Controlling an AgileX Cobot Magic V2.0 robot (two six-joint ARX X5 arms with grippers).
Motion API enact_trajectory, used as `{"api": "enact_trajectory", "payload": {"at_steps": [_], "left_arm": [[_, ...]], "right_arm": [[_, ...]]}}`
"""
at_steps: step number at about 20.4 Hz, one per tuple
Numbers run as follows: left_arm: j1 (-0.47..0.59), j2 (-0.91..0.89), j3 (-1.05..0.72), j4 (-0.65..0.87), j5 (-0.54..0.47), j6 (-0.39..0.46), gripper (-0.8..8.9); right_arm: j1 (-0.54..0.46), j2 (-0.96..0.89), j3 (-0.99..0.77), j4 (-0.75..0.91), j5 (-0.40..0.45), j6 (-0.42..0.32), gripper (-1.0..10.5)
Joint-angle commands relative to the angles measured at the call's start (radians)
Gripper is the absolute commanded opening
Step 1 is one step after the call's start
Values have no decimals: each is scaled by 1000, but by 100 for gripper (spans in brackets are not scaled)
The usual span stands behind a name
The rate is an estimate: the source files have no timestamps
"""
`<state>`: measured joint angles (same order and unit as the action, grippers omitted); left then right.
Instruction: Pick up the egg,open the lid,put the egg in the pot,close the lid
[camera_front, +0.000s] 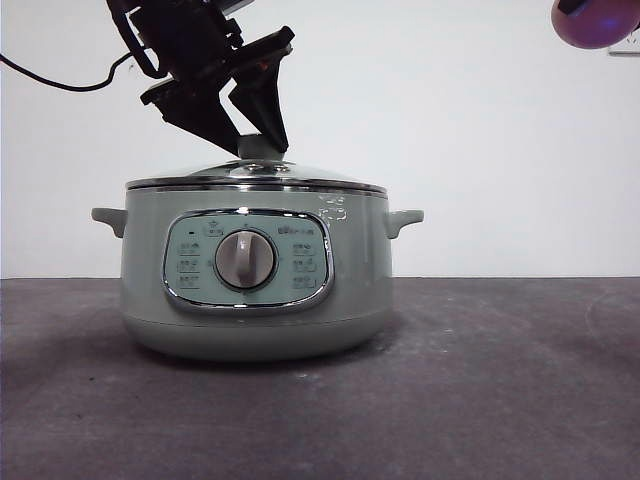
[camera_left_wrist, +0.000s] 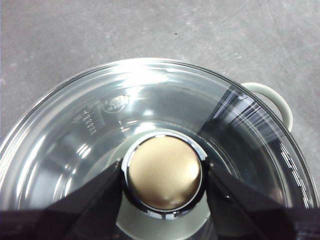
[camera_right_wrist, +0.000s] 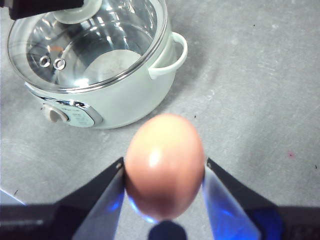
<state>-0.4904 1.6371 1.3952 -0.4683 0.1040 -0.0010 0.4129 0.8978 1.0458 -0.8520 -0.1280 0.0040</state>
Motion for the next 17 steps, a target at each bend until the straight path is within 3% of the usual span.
{"api": "enact_trajectory", "payload": {"at_steps": [1,9,17], "left_arm": [[-1,3,2,8,6,-21,-8],[1,-16,64,-3,6,-21,-8],[27,-132,172,-125,-12,5,-8]], "right_arm": [[2,-3,-1,9,-1,6,-12],[2,-2,-1,10,-3,6,-12],[2,0,-1,87,-5,6,-13]]}}
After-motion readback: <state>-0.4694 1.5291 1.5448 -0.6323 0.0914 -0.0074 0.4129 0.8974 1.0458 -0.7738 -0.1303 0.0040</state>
